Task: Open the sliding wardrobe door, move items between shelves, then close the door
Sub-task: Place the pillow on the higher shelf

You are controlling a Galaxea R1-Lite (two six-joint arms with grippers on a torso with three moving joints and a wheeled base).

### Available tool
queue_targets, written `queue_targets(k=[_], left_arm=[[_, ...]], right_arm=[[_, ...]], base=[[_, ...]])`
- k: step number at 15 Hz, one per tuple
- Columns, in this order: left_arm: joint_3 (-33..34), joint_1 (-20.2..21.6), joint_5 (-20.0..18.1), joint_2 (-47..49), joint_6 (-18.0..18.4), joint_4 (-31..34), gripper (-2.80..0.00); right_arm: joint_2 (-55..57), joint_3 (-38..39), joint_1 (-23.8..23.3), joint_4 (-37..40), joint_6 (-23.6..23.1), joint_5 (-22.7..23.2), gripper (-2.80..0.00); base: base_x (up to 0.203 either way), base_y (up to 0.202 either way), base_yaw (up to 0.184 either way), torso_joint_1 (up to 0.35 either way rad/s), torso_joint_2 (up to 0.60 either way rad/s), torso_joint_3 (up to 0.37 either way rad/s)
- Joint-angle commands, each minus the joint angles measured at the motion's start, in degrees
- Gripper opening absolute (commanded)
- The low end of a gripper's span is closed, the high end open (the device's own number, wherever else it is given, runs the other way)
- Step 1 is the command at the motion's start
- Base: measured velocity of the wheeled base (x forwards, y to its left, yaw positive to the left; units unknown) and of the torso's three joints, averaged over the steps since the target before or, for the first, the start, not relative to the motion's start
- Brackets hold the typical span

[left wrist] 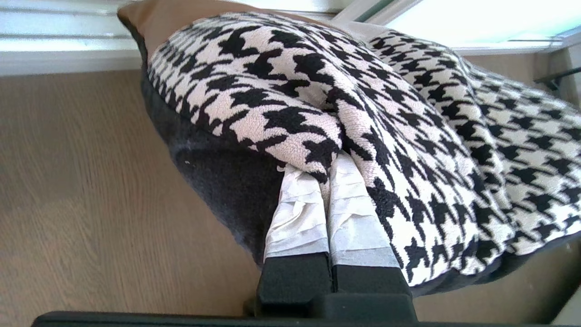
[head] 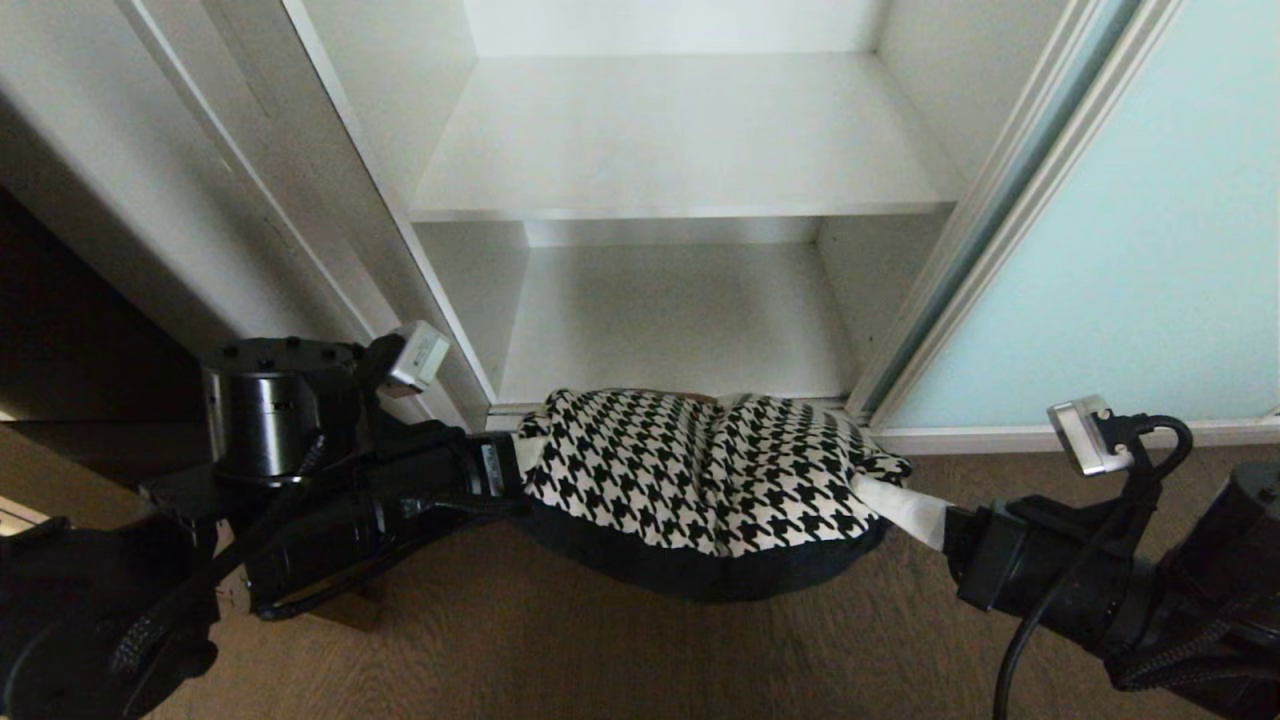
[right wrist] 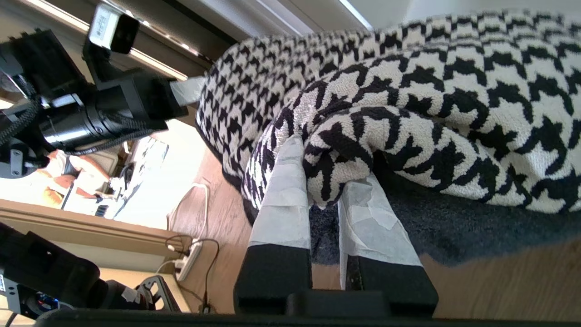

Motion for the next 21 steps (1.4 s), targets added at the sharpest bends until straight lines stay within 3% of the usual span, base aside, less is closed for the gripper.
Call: queue_targets(k=[1, 21], left_arm=[[0.2, -0.5, -0.1, -0.2, -0.2, -0.2, -2.80], [0.7, -1.5, 0.2, -2.8, -0.1, -0.7, -2.80]], right_arm=[[-0.8, -0.2, -0.1, -0.5, 0.3, 0.0, -2.80], [-2.3, -0.5, -0.4, -0.4, 0.6, -0.1, -2.80]], base=[[0.000, 0.000, 0.000, 0.002, 0.00, 0.198], [0.000, 0.000, 0.000, 0.001, 0.00, 0.201]])
